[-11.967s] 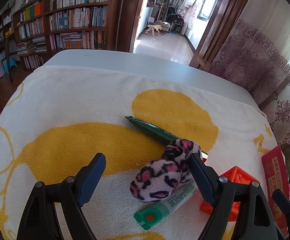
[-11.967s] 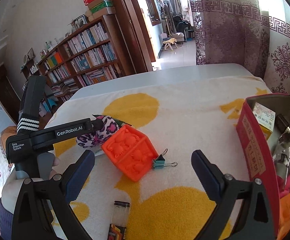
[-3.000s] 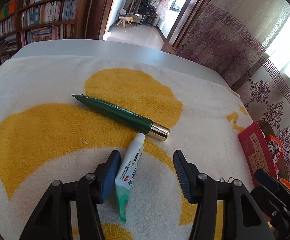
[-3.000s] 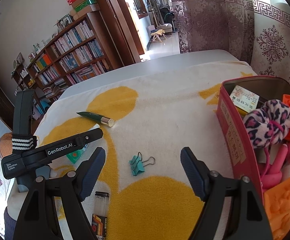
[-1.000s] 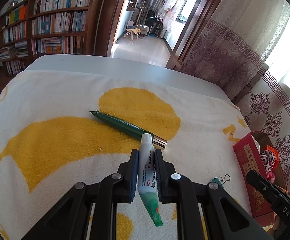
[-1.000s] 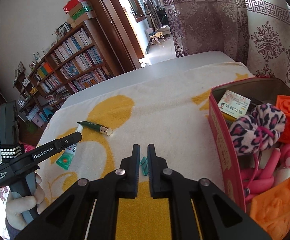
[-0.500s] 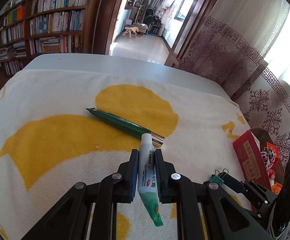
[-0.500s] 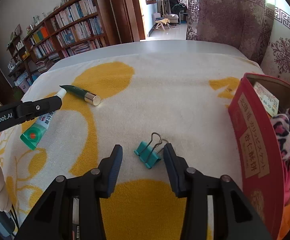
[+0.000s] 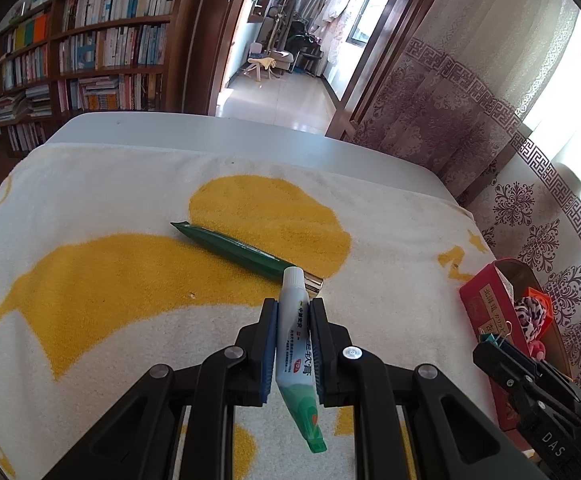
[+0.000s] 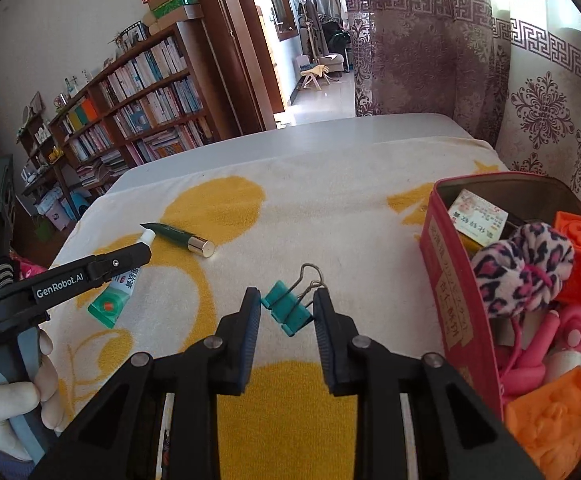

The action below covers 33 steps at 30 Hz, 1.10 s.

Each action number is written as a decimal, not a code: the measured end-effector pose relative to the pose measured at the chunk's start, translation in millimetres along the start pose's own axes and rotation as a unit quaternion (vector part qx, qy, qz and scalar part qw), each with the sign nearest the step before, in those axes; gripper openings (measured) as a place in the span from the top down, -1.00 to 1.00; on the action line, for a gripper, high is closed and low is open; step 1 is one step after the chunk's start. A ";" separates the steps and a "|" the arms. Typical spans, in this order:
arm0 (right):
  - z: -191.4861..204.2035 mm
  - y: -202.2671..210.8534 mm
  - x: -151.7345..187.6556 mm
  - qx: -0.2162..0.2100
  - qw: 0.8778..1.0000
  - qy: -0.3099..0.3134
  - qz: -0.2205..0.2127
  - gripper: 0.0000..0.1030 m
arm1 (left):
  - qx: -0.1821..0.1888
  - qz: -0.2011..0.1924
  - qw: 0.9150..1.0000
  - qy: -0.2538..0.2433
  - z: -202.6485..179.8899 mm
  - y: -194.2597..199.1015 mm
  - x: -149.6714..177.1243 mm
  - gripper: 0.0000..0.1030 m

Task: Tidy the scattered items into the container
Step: 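Carry the toothpaste tube and teal clip into the tin and release both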

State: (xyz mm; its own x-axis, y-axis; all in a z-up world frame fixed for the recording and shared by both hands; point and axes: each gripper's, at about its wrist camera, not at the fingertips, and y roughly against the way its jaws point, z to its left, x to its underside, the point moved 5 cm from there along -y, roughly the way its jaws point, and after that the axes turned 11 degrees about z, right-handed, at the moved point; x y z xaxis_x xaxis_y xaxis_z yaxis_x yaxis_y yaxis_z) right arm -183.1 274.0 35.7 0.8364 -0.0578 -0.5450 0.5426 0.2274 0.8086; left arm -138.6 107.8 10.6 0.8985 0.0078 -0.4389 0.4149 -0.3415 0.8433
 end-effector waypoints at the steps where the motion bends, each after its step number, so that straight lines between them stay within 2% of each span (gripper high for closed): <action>1: -2.7 10.1 -2.7 0.002 1.000 -0.007 -0.014 0.43 | 0.001 0.000 1.000 -0.001 -1.0 0.5 0.1 0.68; 5: -26.4 49.4 -14.2 0.027 0.997 -0.043 -0.060 0.42 | 0.002 -0.003 1.000 -0.010 -8.9 4.2 1.2 0.68; 8: -53.4 71.3 -18.1 0.052 0.992 -0.079 -0.079 0.42 | 0.004 -0.005 1.000 -0.020 -17.2 7.2 2.7 0.68; 13: -99.8 84.6 -18.0 0.080 0.984 -0.143 -0.075 0.42 | 0.011 -0.005 0.999 -0.040 -35.4 11.6 7.2 0.68; 18: -135.7 96.2 -13.6 0.096 0.975 -0.189 -0.074 0.42 | 0.035 0.002 0.997 -0.065 -64.5 16.3 12.2 0.68; 25: -152.8 97.4 -7.9 0.102 0.970 -0.213 -0.065 0.42 | 0.077 0.009 0.992 -0.100 -117.6 26.3 16.9 0.68; 33: -167.1 106.5 -5.9 0.103 0.963 -0.236 -0.078 0.42 | 0.116 0.018 0.981 -0.154 -194.4 26.5 25.5 0.68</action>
State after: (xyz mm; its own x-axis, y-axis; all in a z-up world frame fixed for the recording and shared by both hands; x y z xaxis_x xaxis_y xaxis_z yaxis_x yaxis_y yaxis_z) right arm -143.2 461.0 88.0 0.6598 -0.5221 -0.5404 0.6271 -0.0136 0.7788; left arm -76.8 281.7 82.0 0.8113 -0.2801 -0.5131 0.3081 -0.5410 0.7825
